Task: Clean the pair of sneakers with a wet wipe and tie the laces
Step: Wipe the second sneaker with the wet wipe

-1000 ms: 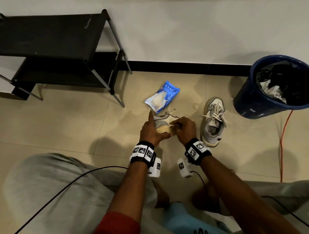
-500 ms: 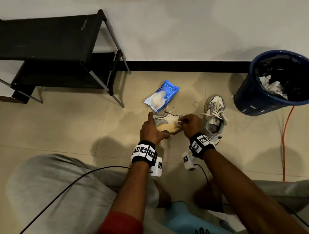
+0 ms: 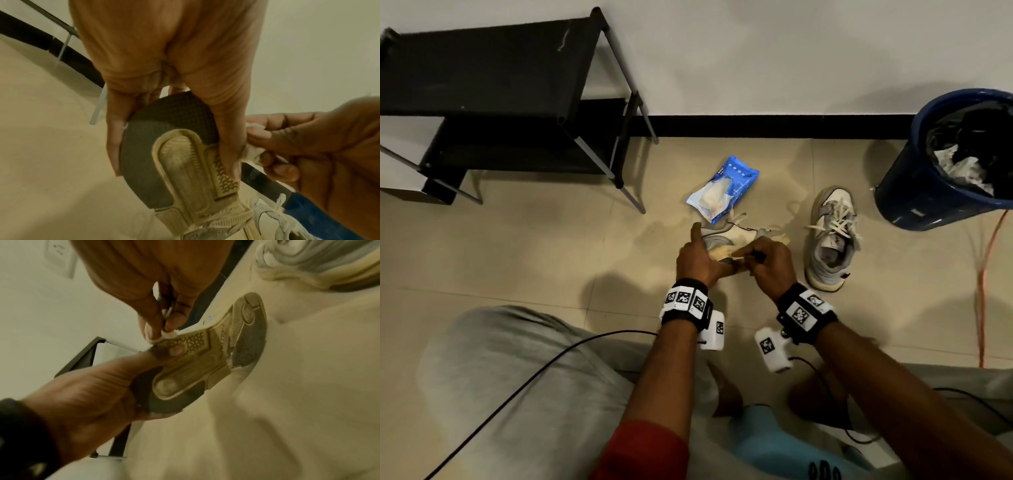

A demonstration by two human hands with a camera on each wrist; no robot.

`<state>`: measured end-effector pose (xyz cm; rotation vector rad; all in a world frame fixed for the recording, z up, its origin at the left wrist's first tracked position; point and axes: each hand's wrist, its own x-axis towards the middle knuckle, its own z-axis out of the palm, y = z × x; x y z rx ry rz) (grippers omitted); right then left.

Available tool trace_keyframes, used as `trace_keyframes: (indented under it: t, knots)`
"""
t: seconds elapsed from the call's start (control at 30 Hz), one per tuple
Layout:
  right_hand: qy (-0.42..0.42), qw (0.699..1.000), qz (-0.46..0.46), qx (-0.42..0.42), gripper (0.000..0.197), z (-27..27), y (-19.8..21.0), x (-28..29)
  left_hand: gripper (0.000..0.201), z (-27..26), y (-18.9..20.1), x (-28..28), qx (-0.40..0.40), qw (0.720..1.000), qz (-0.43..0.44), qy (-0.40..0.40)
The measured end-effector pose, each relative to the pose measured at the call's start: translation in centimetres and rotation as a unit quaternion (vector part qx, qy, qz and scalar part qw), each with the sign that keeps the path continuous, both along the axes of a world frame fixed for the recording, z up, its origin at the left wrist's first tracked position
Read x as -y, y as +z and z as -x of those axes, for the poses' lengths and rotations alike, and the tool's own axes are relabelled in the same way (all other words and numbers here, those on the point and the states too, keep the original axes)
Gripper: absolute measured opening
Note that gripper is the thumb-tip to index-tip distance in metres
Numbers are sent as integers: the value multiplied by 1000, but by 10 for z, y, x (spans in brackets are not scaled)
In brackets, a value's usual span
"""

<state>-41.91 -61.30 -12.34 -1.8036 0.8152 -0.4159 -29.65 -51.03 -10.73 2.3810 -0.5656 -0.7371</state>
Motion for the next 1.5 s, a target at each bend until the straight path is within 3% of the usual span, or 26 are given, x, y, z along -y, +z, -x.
trace_keyframes:
  t: [0.17, 0.23, 0.37, 0.47, 0.53, 0.67, 0.77, 0.83, 0.9, 1.0, 1.07, 1.13, 1.23, 1.3, 1.4, 1.5]
  knots:
    - [-7, 993, 84, -85, 10, 6, -6, 40, 117, 2, 1, 3, -4, 1000, -3, -10]
    - [20, 992, 106, -67, 12, 4, -4, 33, 117, -1, 2, 4, -3, 1000, 0, -5]
    - [35, 999, -7, 16, 28, -6, 1, 3, 116, -3, 0, 5, -13, 1000, -3, -2]
    - [86, 992, 93, 5, 9, -1, 2, 14, 104, -2, -3, -1, -17, 1000, 8, 0]
    - [100, 983, 150, -37, 19, 7, -5, 35, 97, -2, -3, -4, -15, 1000, 16, 1]
    - [136, 951, 233, -150, 9, 11, -14, 59, 120, -4, 1, 0, -7, 1000, 3, -8]
    - [33, 984, 144, -97, 18, 2, -14, 36, 138, -5, 3, -2, 0, 1000, 5, -27]
    - [19, 996, 79, -33, 26, -3, -13, 13, 135, -7, 1, -5, 4, 999, 3, -50]
    - [58, 993, 96, -22, 22, 2, -17, 5, 127, -7, -3, -9, 7, 998, -7, -64]
    - [112, 960, 218, -137, 13, 14, -21, 39, 108, -5, 0, -10, 10, 998, -4, -60]
    - [95, 949, 240, -184, 13, 14, -21, 53, 104, -5, 3, -7, 14, 998, -1, -57]
    - [42, 969, 190, -152, 16, 3, -16, 38, 104, -6, 3, -3, 18, 998, -11, -59]
    - [6, 997, 60, -39, 27, -6, -12, 4, 103, -7, -1, -5, 16, 998, -18, -61]
    - [35, 994, 98, -39, 23, 0, -19, 8, 101, -6, -3, -9, 11, 998, -28, -58]
    - [103, 958, 219, -156, 14, 8, -23, 38, 95, -4, -1, -10, 13, 997, -55, -54]
    - [48, 952, 239, -186, 9, 8, -32, 55, 95, -6, 3, -4, 38, 992, -110, -55]
